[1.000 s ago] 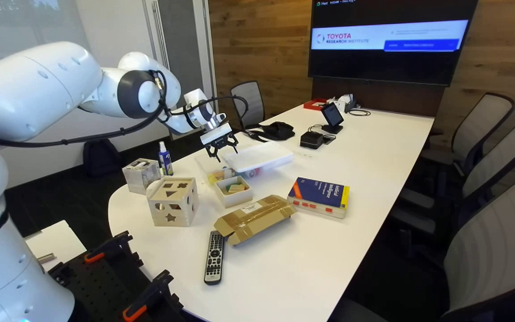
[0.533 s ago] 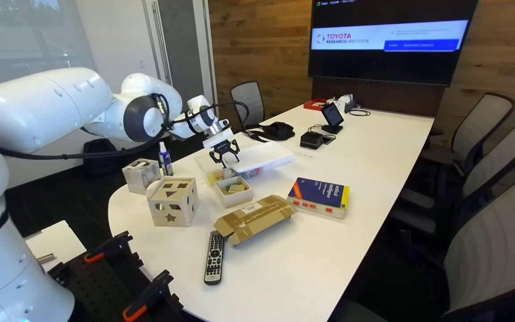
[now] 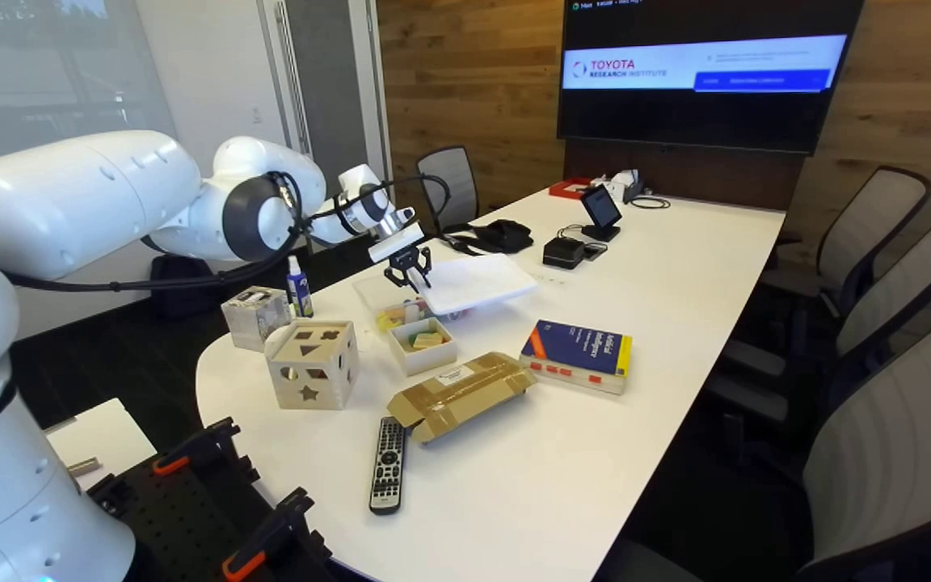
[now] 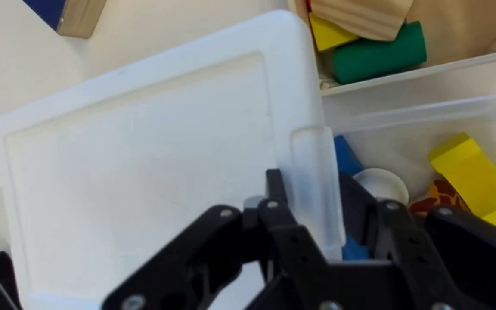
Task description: Close the storage box
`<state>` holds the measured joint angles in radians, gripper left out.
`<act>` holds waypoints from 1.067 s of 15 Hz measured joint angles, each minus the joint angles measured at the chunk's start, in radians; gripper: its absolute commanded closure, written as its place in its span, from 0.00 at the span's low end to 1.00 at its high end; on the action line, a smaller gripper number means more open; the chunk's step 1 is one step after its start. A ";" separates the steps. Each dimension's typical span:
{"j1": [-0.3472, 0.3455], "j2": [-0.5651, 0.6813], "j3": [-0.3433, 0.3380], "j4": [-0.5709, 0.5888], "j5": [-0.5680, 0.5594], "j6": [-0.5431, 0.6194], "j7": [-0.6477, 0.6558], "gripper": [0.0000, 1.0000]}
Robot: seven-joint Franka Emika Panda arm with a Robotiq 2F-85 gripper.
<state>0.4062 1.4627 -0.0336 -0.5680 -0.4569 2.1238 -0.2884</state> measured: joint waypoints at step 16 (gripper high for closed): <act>0.154 0.000 -0.065 0.110 0.014 -0.293 -0.003 0.92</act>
<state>0.5604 1.4629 -0.0989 -0.4577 -0.4429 1.8310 -0.2913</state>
